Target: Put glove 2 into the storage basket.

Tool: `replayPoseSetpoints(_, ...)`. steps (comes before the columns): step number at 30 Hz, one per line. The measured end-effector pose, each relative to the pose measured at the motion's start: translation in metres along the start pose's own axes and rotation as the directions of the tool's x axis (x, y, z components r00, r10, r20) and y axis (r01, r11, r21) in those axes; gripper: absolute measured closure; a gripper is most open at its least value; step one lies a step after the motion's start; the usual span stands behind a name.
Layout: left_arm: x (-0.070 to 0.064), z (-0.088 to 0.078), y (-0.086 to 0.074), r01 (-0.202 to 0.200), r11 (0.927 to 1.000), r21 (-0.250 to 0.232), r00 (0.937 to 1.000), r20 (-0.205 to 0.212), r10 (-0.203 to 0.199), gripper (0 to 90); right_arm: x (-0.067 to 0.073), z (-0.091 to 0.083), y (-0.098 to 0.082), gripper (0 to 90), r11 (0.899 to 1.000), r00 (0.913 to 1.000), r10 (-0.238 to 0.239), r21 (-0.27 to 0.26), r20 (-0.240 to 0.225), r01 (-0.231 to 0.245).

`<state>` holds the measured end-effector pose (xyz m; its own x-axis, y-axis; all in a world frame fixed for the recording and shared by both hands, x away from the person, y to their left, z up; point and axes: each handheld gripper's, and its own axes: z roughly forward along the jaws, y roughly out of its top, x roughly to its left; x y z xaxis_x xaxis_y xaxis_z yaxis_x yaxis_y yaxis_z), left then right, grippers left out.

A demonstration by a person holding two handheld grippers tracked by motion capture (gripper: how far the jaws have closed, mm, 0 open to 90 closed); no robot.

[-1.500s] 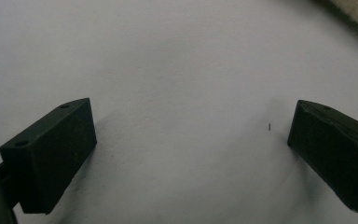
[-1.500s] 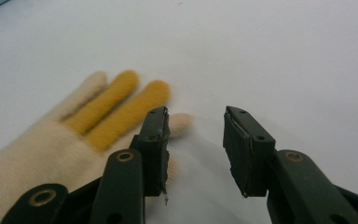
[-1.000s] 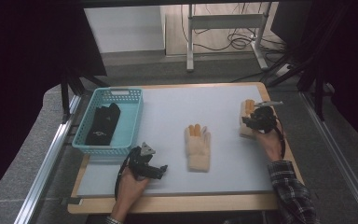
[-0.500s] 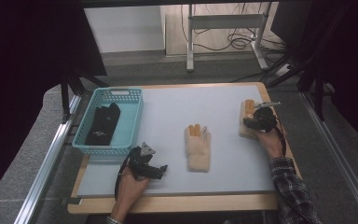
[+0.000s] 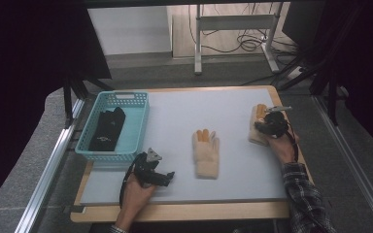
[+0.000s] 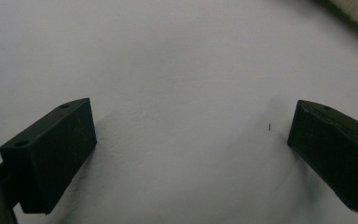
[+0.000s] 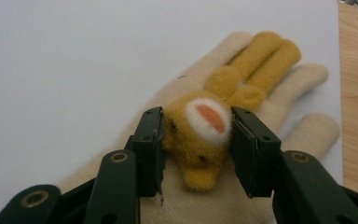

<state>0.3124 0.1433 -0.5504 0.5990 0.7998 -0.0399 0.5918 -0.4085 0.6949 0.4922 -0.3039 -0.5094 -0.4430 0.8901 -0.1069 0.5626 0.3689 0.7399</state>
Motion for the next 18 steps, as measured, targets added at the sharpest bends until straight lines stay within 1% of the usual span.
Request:
replayPoseSetpoints(3, 0.0, 0.0, 0.0, 0.0, 1.0, 0.0, 1.0, 0.0, 0.0, 1.1, 0.0, -0.008, 0.002, 56.2, 1.0, 0.9999, 0.009, -0.012, -0.011, -0.009)
replayPoseSetpoints(8, 0.0, 0.0, 0.0, 0.0, 1.0, 0.0, 1.0, 0.0, 0.0, 1.1, 0.008, -0.023, 0.008, 56.2, 0.999, 0.9995, 0.004, -0.041, -0.031, -0.005)
replayPoseSetpoints(13, 0.0, 0.0, 0.0, 0.0, 1.0, 0.0, 1.0, 0.0, 0.0, 1.1, 0.021, -0.038, 0.014, 56.2, 0.998, 0.9985, -0.008, -0.064, -0.055, 0.004)
replayPoseSetpoints(14, 0.0, 0.0, 0.0, 0.0, 1.0, 0.0, 1.0, 0.0, 0.0, 1.1, 0.024, -0.041, 0.015, 56.3, 0.997, 0.9981, -0.016, -0.072, -0.06, 0.012)
replayPoseSetpoints(18, 0.0, 0.0, 0.0, 0.0, 1.0, 0.0, 1.0, 0.0, 0.0, 1.1, 0.038, -0.055, 0.019, 56.3, 0.995, 0.9945, -0.031, -0.098, -0.1, 0.021)
